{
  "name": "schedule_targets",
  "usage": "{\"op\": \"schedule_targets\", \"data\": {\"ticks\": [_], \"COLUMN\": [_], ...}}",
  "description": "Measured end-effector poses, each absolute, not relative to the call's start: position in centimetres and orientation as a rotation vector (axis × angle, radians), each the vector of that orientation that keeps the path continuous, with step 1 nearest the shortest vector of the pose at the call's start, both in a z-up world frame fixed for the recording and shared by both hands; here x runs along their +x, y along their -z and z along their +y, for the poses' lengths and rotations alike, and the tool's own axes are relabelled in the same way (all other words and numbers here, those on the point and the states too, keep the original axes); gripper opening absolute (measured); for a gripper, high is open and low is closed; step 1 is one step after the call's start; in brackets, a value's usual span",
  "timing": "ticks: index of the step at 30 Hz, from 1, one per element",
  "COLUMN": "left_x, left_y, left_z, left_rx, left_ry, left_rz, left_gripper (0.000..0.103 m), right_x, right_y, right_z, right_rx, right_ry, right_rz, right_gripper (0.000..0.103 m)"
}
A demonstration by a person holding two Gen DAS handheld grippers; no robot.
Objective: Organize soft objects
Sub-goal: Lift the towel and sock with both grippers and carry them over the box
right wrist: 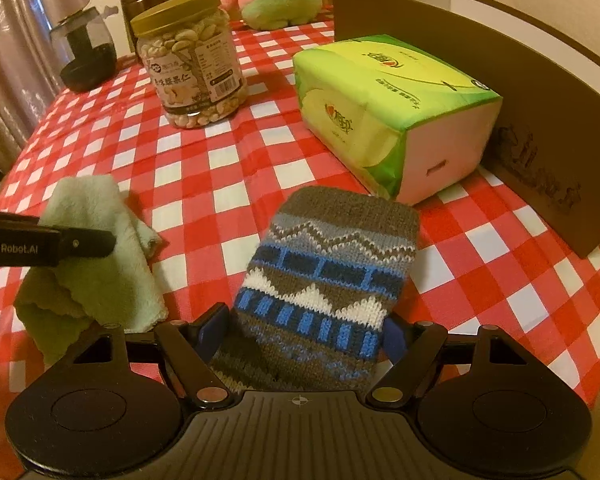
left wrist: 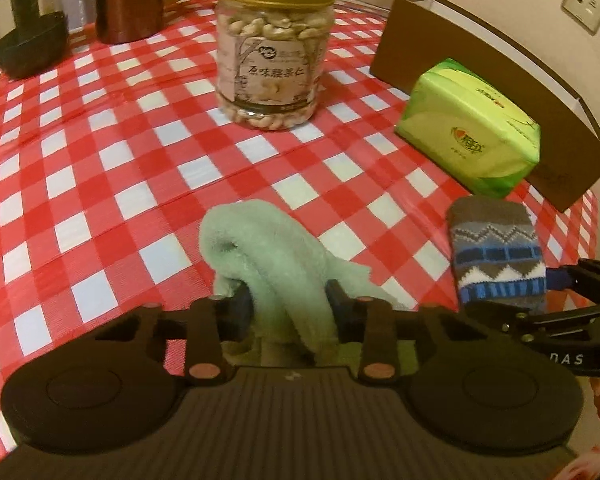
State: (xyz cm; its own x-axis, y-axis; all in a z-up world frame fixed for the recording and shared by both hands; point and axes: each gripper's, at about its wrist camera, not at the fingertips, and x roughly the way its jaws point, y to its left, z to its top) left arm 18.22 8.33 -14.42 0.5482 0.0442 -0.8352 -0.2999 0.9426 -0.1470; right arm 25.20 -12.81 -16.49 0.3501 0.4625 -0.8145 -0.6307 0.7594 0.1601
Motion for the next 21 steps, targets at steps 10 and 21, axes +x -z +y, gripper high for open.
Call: {"op": "schedule_targets", "data": {"ticks": [10,21], "left_x": [18.1,17.8], "left_y": [13.8,13.2], "left_z": [7.4,6.1], "left_rx": [-0.285,-0.270], "left_ry": [-0.164,-0.131], "left_rz": [0.986,0.992], "left_gripper": [0.024,0.023], "right_x": [25.1,24.6], "right_y": [16.0,15.1], "right_z": [-13.4,-14.6], "right_rx": [-0.186,-0.162], "right_ry": [-0.755,-0.785], "right_rz": [0.947,0.927], "right_gripper": [0.034,0.027]}}
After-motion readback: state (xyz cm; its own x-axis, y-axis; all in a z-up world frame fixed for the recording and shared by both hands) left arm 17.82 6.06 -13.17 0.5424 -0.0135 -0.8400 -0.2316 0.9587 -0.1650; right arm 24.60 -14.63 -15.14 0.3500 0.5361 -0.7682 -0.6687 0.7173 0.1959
